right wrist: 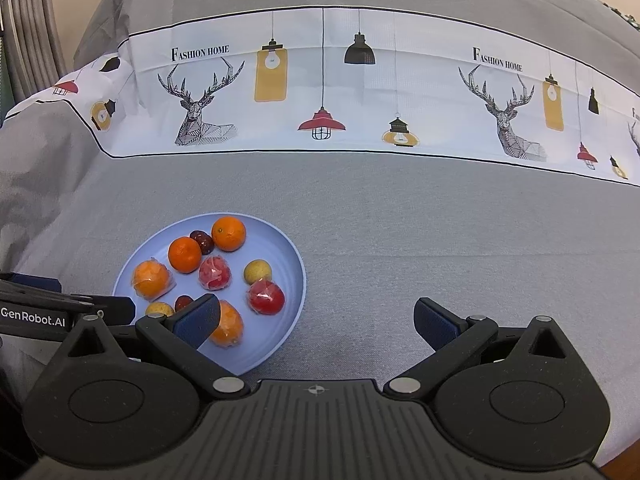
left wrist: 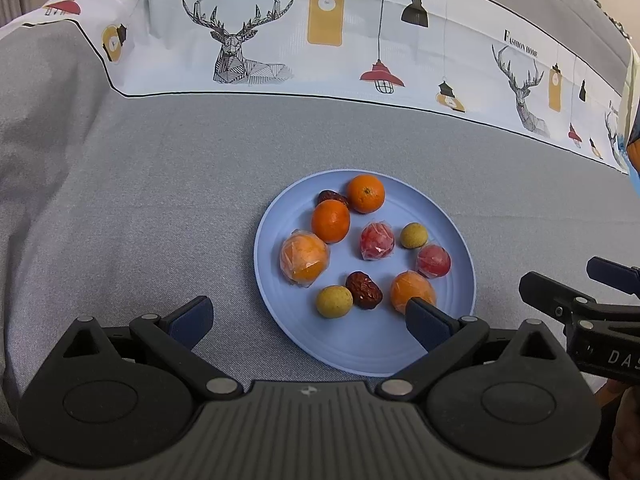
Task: Organize fruits
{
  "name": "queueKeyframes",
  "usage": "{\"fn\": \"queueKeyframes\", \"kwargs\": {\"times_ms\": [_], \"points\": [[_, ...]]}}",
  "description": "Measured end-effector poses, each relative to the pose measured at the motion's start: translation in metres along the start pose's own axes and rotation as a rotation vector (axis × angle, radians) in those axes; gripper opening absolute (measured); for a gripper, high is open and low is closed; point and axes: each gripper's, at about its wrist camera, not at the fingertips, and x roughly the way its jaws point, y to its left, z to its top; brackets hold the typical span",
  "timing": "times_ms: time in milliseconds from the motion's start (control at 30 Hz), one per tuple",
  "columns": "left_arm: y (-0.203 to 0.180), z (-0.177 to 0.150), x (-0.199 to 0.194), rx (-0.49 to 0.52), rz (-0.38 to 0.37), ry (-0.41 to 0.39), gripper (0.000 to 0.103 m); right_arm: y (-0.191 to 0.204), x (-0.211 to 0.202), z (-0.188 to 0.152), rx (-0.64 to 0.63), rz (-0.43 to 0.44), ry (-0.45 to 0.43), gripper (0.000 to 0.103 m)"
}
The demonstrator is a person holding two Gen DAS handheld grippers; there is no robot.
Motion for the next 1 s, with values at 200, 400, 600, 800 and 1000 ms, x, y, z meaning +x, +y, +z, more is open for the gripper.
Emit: {"fn": "queueKeyframes", "kwargs": {"times_ms": [200, 400, 600, 800, 1000], "points": [[-0.0012, -0.0009, 0.0012, 0.003, 0.001, 0.000, 0.102, -0.0002, 0.0005, 0.0000, -0.001, 0.001, -0.001, 0.102], [-0.0014, -0.0005, 0.0009, 0.003, 0.001, -0.001, 0.102, 0.0000, 0.0004, 0.0003, -0.001, 0.001, -0.001, 0.102], [-0.0016, -0.0009, 0.0012, 0.006, 0.001, -0.002, 0.102, 0.0002, 0.0010, 0.0000, -0.002, 0.000, 0.000, 0.102], [-0.0017, -0.0011, 0.0015, 0.007, 0.000, -0.001, 0.102, 0.0002, 0.0016, -0.0004, -0.004, -0.001, 0.002, 0.102], [-0.0019, -0.0015, 0.0015, 0.009, 0.000, 0.000, 0.102, 0.0001, 0.0013, 0.0004, -0.004, -0.001, 0.004, 0.102]]}}
